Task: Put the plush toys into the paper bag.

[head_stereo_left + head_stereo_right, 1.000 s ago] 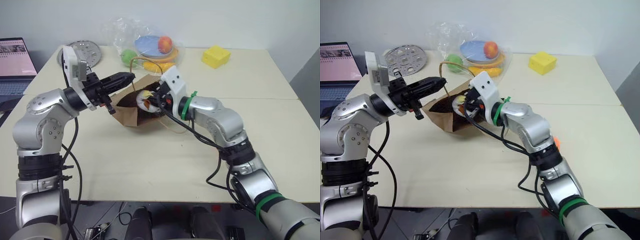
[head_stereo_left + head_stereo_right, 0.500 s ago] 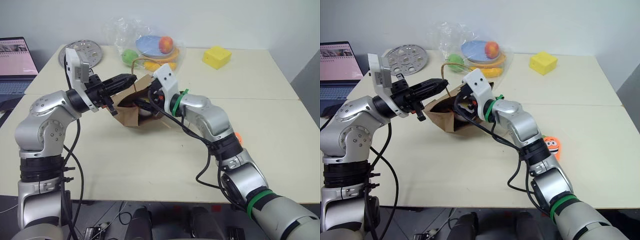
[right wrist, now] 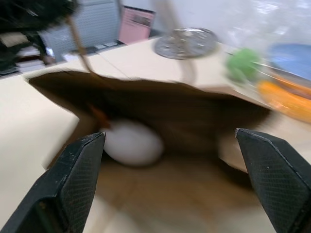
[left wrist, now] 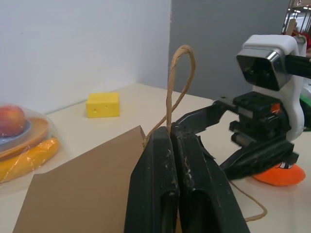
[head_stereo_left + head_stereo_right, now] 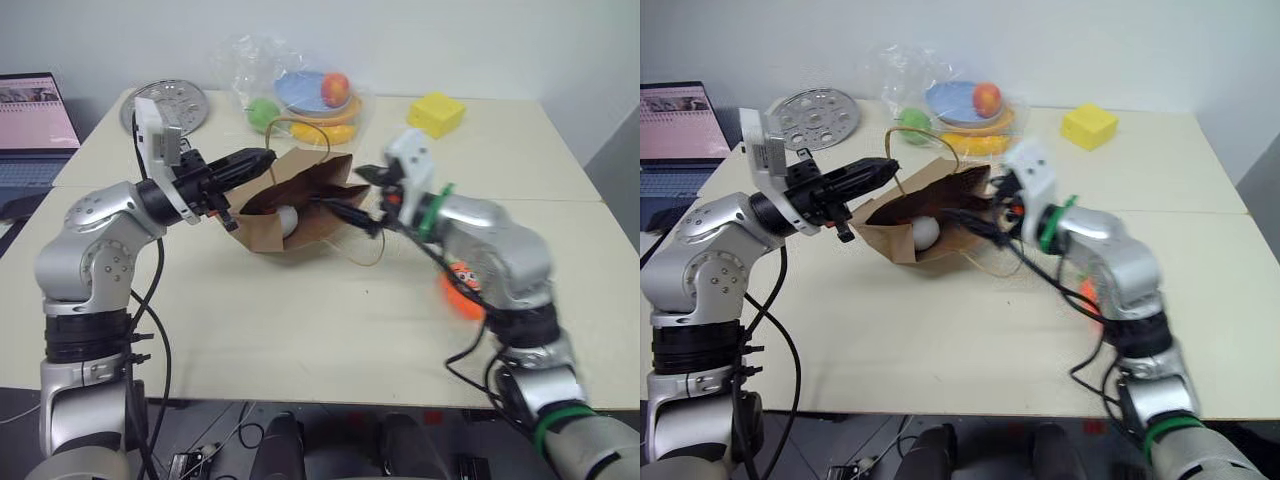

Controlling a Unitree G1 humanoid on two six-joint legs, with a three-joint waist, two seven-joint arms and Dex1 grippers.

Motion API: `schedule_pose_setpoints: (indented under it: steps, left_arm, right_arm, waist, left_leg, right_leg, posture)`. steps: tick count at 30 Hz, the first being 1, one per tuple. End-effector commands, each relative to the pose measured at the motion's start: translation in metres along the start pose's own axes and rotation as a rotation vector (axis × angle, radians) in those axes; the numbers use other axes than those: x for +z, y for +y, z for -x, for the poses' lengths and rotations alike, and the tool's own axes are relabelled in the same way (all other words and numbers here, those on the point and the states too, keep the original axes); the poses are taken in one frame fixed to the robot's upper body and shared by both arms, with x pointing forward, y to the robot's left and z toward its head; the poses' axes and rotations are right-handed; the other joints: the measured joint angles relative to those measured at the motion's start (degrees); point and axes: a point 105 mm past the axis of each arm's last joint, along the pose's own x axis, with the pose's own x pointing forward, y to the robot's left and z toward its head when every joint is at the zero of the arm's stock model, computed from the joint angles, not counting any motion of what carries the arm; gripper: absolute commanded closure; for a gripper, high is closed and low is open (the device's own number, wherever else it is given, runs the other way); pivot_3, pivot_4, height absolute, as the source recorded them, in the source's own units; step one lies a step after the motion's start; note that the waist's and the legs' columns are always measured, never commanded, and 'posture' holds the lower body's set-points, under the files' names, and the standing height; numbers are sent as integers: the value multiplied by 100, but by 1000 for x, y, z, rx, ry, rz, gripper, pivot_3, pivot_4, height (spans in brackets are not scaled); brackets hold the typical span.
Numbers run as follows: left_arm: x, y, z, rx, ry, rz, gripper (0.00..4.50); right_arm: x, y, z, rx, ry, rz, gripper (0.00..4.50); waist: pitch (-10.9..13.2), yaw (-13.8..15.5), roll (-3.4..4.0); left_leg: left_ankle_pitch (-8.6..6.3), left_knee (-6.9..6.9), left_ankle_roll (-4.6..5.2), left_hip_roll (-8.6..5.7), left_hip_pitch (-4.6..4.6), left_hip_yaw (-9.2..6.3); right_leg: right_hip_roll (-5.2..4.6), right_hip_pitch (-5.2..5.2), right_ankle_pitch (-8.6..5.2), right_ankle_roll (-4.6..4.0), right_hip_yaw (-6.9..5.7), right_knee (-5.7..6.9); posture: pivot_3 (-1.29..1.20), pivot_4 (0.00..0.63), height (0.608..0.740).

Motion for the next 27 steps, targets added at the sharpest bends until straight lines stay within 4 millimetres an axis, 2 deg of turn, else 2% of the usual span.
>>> schedule_pose_setpoints:
  steps: [1,4,7,12,15,18,22,25,27]
  left_arm:
    - [9,-1,3,-11,-25,-33,4500]
    - [5,-1,3,-19,-22,-21,4500]
    - [4,0,3,-21,-22,-16,4500]
    - [2,0,2,-26,-18,-18,4500]
    - [3,-1,1,-29,-17,-18,4500]
    - [3,-1,3,-28,-14,-20,4500]
    - [2,0,4,-24,-11,-23,4500]
    - [3,-1,6,-22,-9,-27,4500]
    - [3,-2,6,-20,-8,-29,4500]
  right_arm:
    - [-3,-26,51,-174,67,39,33]
    - [-50,-32,89,-303,264,21,33]
    - [-79,-24,111,-373,369,-13,33]
    - [-105,5,112,-379,388,-126,33]
    - [-121,2,119,-441,444,-93,33]
    - [-129,3,123,-439,472,-63,33]
    - [-130,-1,123,-468,458,-81,33]
    - [-125,-6,121,-456,433,-60,600]
    - [-117,-12,119,-446,397,-30,1243]
  waist:
    - [0,29,0]
    - [-1,14,-1]
    - [0,-28,0]
    - [-1,-103,-1]
    - [-2,-77,-2]
    - [-2,-69,-2]
    - [-2,-68,-2]
    - [-1,-73,-2]
    - [-1,-76,-2]
  left_leg:
    - [0,0,0,0,0,0]
    - [0,-1,1,3,2,1]
    - [-1,-2,2,2,3,5]
    - [0,12,2,2,6,9]
    - [0,18,1,1,6,6]
    - [0,21,1,0,7,6]
    - [0,20,1,0,8,3]
    - [0,20,1,0,8,4]
    - [0,20,1,0,8,4]
  right_leg:
    - [0,0,0,0,0,-2]
    - [4,-1,0,-1,3,0]
    - [4,0,-1,-1,7,-1]
    - [4,2,-1,0,14,7]
    - [3,11,0,1,12,4]
    - [3,16,0,2,12,1]
    - [4,16,0,2,10,2]
    - [4,16,0,2,10,2]
    - [3,16,0,2,11,2]
  posture:
    - [0,150,740]
    - [0,150,740]
    - [0,150,740]
    - [0,150,740]
    - [0,150,740]
    - [0,150,740]
    - [0,150,740]
    - [0,150,740]
    - [0,150,740]
